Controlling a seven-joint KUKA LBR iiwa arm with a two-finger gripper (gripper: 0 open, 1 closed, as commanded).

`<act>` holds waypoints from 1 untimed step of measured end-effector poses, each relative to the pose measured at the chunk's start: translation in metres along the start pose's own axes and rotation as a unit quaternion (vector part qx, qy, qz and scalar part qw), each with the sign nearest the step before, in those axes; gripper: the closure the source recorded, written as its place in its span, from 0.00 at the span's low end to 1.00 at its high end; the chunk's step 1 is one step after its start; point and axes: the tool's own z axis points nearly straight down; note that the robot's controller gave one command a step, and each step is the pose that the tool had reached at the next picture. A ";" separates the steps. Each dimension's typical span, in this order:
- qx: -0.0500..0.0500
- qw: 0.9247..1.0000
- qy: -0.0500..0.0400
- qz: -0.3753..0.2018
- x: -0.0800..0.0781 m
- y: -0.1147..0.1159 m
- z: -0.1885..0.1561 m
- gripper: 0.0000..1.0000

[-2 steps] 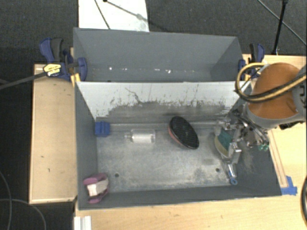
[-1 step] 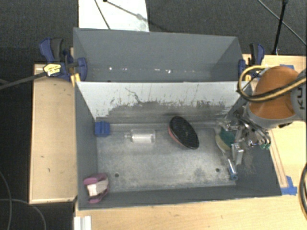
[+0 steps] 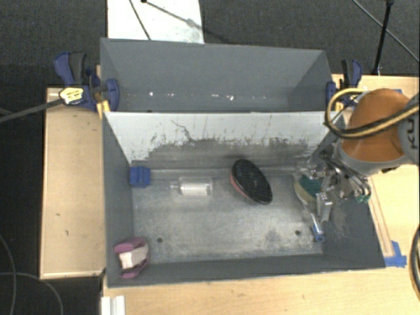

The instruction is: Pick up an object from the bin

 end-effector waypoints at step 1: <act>0.007 0.974 -0.004 -0.228 0.011 0.018 -0.074 1.00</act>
Offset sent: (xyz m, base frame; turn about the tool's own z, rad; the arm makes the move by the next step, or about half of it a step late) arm -0.0155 0.0150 0.0715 -0.4584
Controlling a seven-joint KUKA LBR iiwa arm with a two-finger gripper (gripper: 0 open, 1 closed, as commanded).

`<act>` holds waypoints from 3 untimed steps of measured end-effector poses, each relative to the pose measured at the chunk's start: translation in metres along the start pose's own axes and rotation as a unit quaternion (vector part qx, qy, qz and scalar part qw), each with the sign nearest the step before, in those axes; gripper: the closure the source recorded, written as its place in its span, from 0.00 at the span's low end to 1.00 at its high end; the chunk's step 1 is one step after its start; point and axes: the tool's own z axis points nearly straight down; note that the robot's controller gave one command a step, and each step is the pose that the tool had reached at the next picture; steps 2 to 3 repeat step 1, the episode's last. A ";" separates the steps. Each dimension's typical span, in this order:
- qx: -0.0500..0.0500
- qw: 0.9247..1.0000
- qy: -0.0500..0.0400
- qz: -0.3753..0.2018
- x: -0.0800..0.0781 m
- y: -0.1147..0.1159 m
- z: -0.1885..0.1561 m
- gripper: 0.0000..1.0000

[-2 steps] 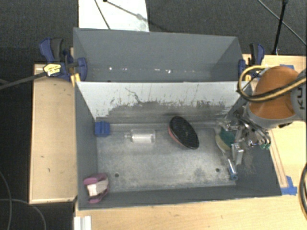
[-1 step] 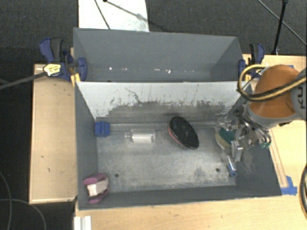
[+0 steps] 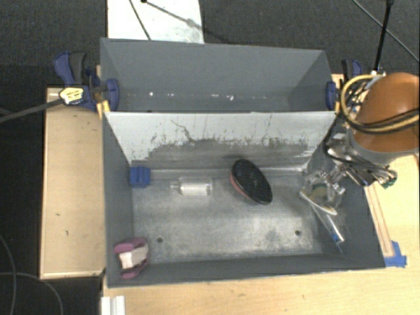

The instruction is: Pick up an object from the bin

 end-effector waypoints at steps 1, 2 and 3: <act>0.002 1.000 -0.001 -0.010 0.002 0.004 -0.093 1.00; 0.002 1.000 -0.001 -0.010 0.002 0.004 -0.093 1.00; 0.002 1.000 -0.001 -0.010 0.002 0.004 -0.093 1.00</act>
Offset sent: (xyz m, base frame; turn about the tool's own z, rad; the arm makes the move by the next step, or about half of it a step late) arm -0.0070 0.0024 0.0883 -0.0240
